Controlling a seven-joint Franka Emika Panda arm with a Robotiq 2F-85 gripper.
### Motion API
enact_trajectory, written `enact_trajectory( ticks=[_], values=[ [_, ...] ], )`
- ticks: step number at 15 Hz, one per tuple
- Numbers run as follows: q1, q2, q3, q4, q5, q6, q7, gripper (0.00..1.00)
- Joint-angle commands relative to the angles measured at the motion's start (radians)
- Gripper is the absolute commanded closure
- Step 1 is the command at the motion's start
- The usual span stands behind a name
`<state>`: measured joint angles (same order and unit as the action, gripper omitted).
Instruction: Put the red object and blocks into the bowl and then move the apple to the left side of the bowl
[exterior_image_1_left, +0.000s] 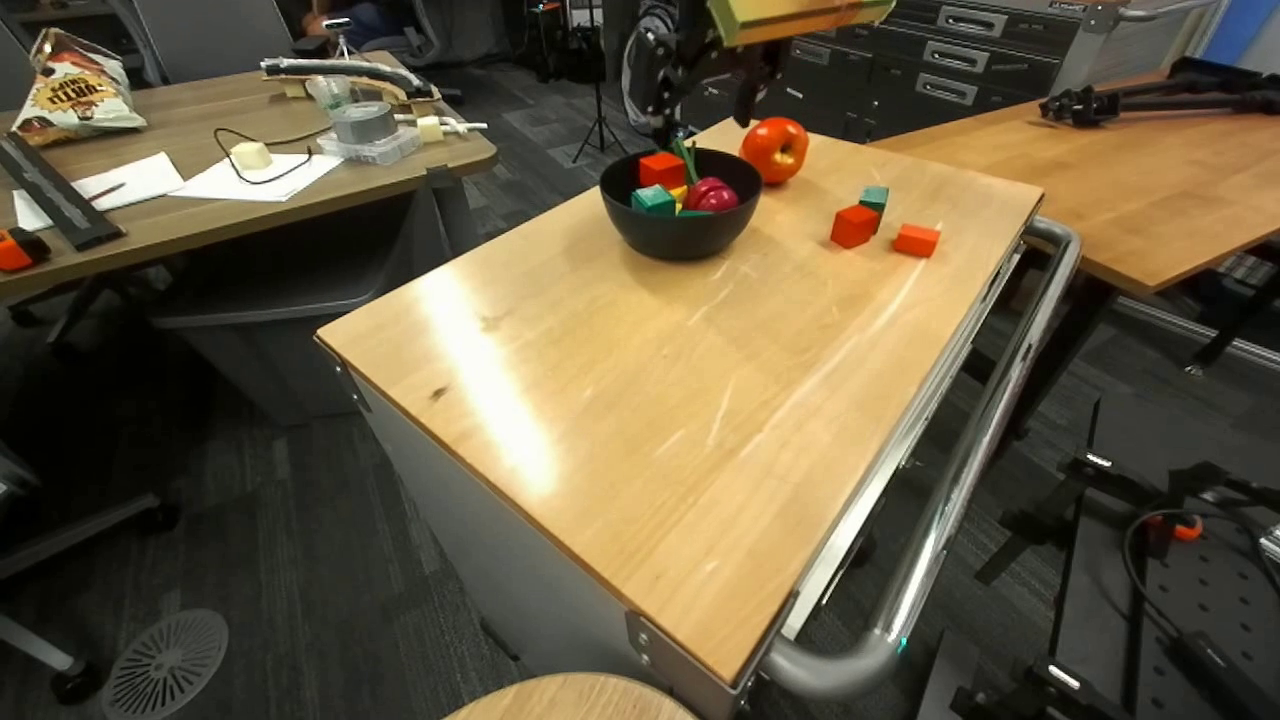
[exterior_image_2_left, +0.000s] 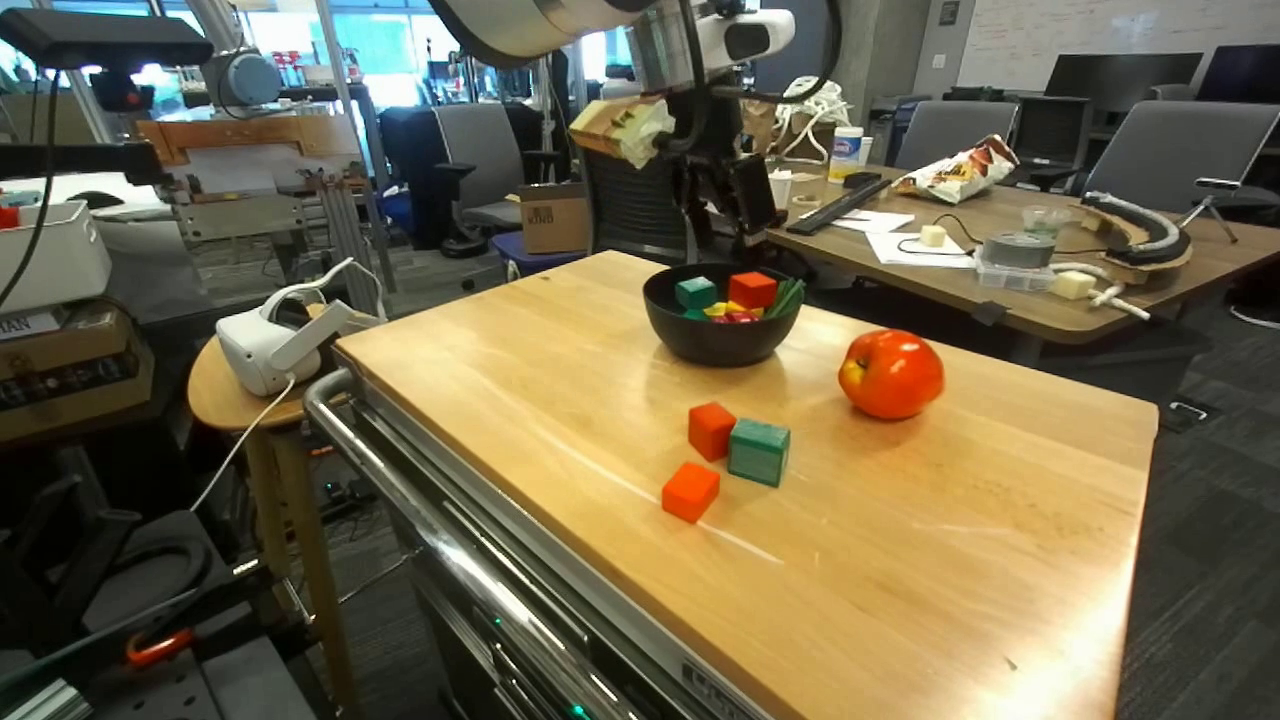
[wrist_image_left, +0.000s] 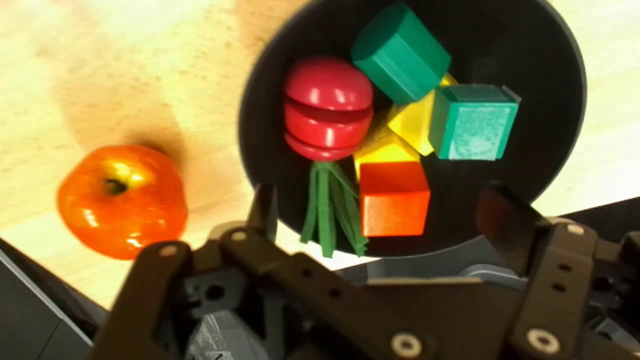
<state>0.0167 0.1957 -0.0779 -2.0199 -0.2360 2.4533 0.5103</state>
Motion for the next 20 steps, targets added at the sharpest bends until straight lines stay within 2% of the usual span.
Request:
enact_trajectory(
  ticks=[1,4,5,6,7,9,12,17,20],
  values=[
    [-0.04,-0.179,-0.003,-0.085,0.089,-0.249,-0.198,0.0],
    [-0.091,-0.248,-0.026,-0.127,0.179,-0.392,-0.381,0.0],
    [-0.105,-0.26,-0.035,-0.145,0.231,-0.414,-0.476,0.0],
    [-0.113,-0.261,-0.043,-0.171,0.253,-0.381,-0.549,0.0],
    [-0.104,-0.225,-0.028,-0.116,0.199,-0.394,-0.431,0.0],
    [-0.12,-0.235,-0.042,-0.148,0.226,-0.393,-0.511,0.0],
    [-0.119,-0.235,-0.04,-0.158,0.228,-0.392,-0.525,0.0],
    [-0.126,-0.241,-0.037,-0.269,0.117,-0.129,-0.24,0.0],
    [-0.136,-0.212,-0.045,-0.297,0.032,-0.102,-0.117,0.0]
  ],
)
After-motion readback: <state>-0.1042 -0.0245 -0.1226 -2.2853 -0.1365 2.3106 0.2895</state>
